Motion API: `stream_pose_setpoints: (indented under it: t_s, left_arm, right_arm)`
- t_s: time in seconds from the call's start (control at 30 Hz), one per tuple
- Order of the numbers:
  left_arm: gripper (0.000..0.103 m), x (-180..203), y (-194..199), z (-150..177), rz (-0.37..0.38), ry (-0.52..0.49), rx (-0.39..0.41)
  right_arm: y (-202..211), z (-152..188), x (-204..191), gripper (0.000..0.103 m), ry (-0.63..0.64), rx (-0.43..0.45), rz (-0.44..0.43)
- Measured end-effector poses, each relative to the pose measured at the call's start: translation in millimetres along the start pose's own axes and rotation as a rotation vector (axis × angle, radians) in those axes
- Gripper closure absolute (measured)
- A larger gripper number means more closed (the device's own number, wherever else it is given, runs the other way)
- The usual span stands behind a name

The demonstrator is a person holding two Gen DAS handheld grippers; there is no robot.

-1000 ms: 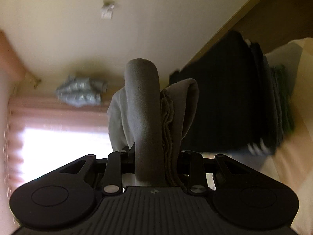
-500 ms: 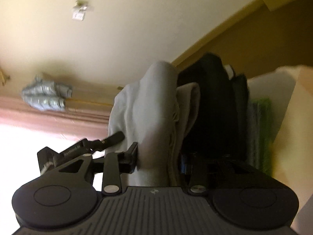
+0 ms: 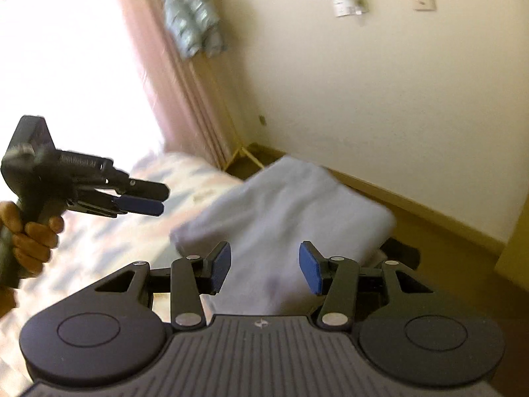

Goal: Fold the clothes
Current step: 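Carry the grey pants bundle with both grippers onto the clothes stack, then open both grippers and pull back from the stack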

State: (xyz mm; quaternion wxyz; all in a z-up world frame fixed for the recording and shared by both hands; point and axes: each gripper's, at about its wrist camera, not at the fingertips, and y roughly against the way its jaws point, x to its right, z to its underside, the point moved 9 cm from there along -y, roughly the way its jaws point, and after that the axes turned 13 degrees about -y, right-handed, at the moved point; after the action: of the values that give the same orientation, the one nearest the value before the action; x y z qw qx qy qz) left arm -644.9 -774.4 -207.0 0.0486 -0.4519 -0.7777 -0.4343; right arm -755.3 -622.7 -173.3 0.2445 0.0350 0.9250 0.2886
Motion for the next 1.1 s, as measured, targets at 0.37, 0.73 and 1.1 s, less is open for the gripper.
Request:
stream_pose_setpoints:
  t_s: [0.37,0.73,1.1]
  left_arm:
    - [0.086,-5,-9,-11,-0.152,-0.116,0.009]
    - [0.081,24,-58,-42,-0.191,-0.273,0.009]
    - [0.080,18,-94,-69,-0.249,-0.279,-0.023]
  right_arm:
    - [-26,26,21,0.053,0.173,-0.099,0.114]
    - [-31,-18,66,0.052,0.200,0.051,0.167]
    - [-65,-4,84,0.050,0.128,-0.040,0.158]
